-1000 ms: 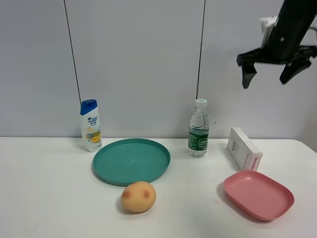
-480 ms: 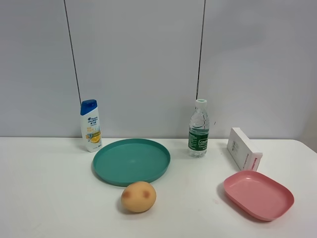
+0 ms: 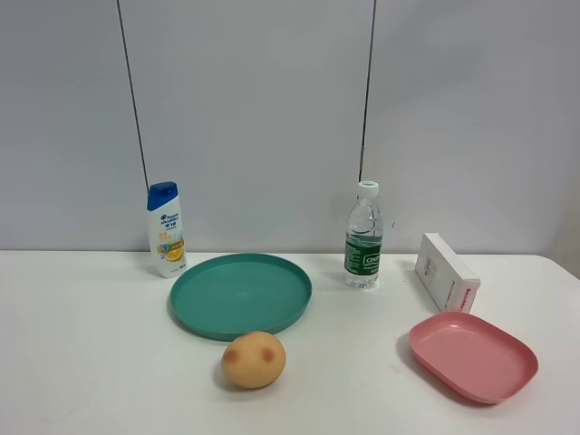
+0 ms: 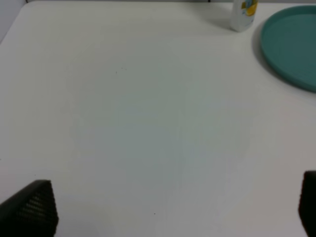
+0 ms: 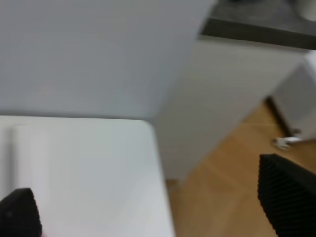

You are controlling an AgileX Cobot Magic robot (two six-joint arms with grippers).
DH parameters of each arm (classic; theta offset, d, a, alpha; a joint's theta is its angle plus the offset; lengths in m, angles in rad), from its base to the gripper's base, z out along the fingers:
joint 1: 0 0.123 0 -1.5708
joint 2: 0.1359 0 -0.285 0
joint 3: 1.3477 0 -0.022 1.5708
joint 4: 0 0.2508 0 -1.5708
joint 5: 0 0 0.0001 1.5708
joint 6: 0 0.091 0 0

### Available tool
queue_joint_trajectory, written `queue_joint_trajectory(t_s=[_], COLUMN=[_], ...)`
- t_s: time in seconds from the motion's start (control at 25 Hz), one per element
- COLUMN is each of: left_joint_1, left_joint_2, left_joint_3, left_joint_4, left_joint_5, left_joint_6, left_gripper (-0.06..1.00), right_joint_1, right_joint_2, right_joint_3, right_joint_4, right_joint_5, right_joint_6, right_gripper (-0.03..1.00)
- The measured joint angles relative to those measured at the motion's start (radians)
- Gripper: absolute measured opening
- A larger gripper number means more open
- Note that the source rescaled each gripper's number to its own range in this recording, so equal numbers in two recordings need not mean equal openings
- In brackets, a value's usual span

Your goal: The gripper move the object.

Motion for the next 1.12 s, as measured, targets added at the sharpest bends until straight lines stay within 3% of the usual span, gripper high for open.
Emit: queue_joint_trajectory(t_s=[0.28,0.48,0.68,0.88,1.12], left_joint_1=[0.0,0.0,0.0,0.0,0.0], left_joint_2=[0.0,0.0,0.0,0.0,0.0], left_joint_3=[0.0,0.0,0.0,0.0,0.0], left_joint_4=[0.0,0.0,0.0,0.0,0.0], left_joint_5=[0.0,0.0,0.0,0.0,0.0], left_joint_6=[0.0,0.0,0.0,0.0,0.0], left_gripper=[1.0,1.0,1.0,1.0,1.0], right_joint_1=[0.002,0.002,0.002,-0.015,-0.139], right_joint_2=[-0.095,-0.113,-0.134,-0.241,-0.466], right_joint_3=[0.001,0.001,0.059,0.334,0.705], right_joint_4=[0.417,0.585,0.593,0.511,0.506], right_joint_5=[0.007,0.008,0.007,0.007,-0.077], right_joint_6=[-0.167,-0.248,-0.293,-0.271,-0.255], right_gripper=[0.85,0.85,0.84,0.84,0.84])
